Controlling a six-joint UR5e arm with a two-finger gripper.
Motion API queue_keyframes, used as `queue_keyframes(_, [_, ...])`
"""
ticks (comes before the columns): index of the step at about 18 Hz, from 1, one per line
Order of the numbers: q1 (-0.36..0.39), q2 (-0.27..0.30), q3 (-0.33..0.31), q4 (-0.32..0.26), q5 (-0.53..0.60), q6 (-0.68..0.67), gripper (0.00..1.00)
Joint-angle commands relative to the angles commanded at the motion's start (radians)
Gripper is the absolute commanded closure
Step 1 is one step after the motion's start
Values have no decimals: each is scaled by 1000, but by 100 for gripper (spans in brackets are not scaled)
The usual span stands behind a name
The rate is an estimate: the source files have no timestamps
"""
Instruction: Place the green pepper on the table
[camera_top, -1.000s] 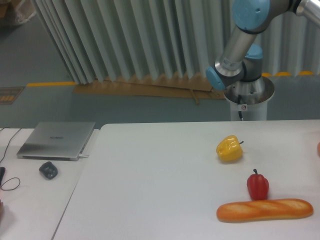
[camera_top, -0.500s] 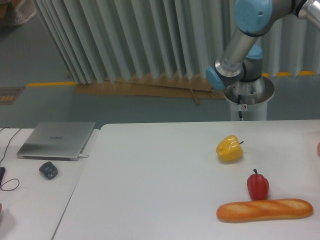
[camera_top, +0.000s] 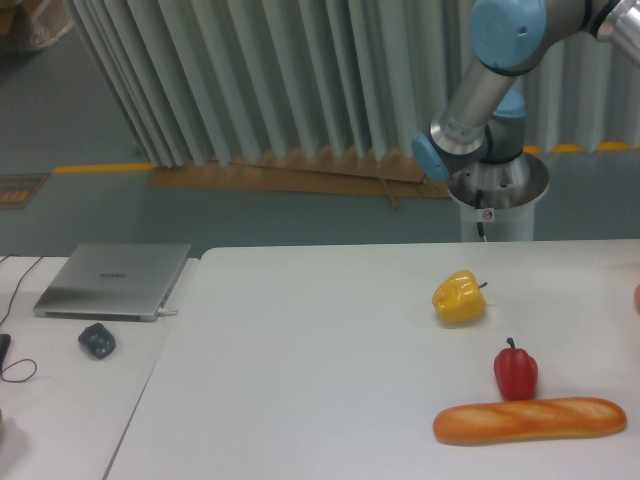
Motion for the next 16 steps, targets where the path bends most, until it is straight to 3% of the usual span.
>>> queue_keyframes(16, [8, -26, 6, 6, 0, -2, 0])
